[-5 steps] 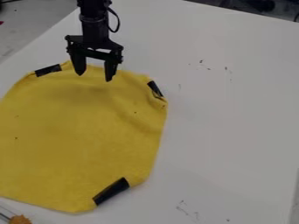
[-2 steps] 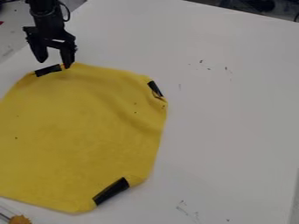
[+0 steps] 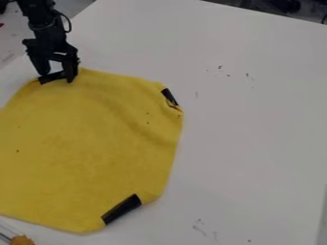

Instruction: Fold the cloth from top left to the right

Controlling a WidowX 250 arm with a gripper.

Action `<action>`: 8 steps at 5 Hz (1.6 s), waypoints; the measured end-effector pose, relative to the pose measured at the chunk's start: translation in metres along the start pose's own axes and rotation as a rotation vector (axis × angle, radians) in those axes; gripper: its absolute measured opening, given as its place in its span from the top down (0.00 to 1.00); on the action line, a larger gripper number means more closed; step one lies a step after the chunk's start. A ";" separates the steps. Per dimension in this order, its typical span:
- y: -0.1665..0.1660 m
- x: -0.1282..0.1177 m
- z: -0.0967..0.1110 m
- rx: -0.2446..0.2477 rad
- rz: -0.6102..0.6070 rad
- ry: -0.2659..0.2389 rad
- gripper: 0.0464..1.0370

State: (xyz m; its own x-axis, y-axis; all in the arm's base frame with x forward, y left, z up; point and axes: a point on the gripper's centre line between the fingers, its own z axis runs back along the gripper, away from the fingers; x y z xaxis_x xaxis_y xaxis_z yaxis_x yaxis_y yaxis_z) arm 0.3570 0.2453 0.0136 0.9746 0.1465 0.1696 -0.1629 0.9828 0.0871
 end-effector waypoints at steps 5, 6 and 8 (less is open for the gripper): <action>-0.029 0.003 0.027 0.035 -0.089 -0.014 0.97; -0.062 0.003 0.058 0.077 -0.096 -0.046 0.98; -0.142 -0.052 0.052 -0.005 -0.004 -0.013 0.98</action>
State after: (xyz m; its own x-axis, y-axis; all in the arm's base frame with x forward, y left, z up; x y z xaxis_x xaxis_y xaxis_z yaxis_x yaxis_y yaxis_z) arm 0.3217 0.0922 0.0437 0.9731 0.1409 0.1822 -0.1579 0.9840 0.0825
